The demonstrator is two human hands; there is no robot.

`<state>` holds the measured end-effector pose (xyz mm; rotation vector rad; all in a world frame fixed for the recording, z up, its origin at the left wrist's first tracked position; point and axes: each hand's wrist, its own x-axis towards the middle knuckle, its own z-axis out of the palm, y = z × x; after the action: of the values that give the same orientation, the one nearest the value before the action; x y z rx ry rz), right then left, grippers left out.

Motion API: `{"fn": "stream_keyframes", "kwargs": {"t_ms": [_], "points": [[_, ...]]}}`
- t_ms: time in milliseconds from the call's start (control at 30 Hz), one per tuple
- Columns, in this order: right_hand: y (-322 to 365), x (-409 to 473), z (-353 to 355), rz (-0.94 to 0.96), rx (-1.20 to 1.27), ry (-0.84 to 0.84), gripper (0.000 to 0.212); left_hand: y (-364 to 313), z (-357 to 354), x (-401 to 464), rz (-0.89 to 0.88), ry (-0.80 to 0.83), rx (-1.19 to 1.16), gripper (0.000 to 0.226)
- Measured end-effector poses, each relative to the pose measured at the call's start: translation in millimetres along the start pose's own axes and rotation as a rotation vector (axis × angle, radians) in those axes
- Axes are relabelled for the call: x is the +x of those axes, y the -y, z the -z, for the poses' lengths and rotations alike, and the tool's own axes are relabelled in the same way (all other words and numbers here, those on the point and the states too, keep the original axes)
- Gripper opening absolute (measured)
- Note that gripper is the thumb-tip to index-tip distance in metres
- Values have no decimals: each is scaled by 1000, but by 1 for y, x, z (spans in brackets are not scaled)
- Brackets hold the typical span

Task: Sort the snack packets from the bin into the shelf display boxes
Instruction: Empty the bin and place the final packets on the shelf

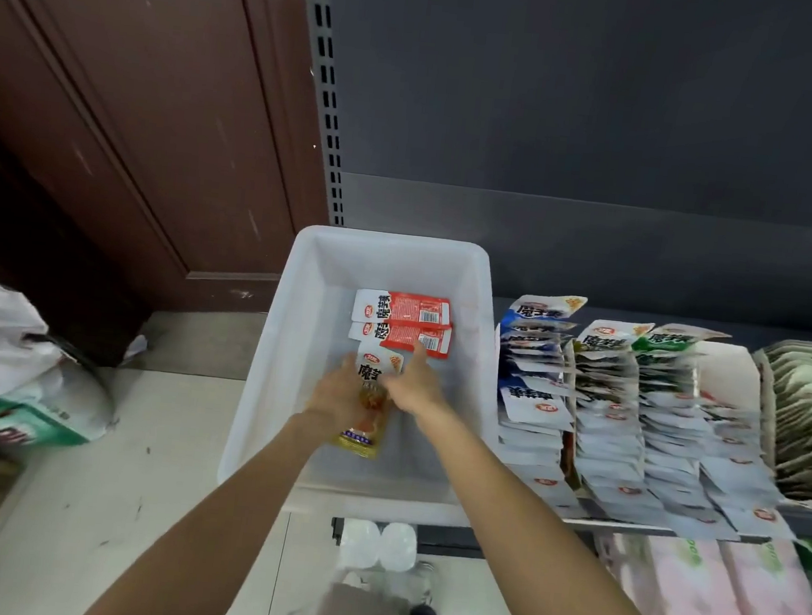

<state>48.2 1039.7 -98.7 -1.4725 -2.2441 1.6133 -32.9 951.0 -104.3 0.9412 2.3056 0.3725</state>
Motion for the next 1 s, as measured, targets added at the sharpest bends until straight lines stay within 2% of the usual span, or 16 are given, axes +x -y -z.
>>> {"fn": "stream_keyframes", "kwargs": {"t_ms": [67,167,233,300,367,433,500,533,633,767,833,867,933,1000], "points": [[4,-11,4,125,20,-15,84,3,13,-10,-121,-27,-144,74],[14,-39,23,280,-39,-80,79,2,39,-35,-325,-146,-354,45],[20,-62,44,351,-139,-217,61,-1,53,-49,-401,-163,-474,34],[23,-83,69,491,-239,-405,41,-7,64,-57,-483,-188,-487,31],[22,-98,93,622,-304,-466,33,-21,71,-60,-590,-205,-466,28],[15,-111,116,661,-178,-327,24,-41,72,-64,-691,-206,-472,21],[6,-126,136,572,124,-159,17,-64,67,-68,-758,-186,-476,19],[0,-133,144,525,260,-138,17,-76,64,-69,-778,-168,-477,20],[-26,-150,166,476,423,-277,19,-111,52,-71,-835,-201,-490,21],[-55,-170,203,498,600,-673,19,-154,37,-71,-859,-473,-554,30],[-67,-173,225,516,616,-819,20,-173,28,-68,-901,-489,-443,28],[-72,-172,236,520,585,-866,21,-182,22,-66,-935,-466,-312,27],[-75,-168,256,542,443,-914,25,-198,10,-58,-974,-416,-16,28],[-72,-163,274,586,260,-901,27,-215,-5,-53,-968,-362,171,32]]}}
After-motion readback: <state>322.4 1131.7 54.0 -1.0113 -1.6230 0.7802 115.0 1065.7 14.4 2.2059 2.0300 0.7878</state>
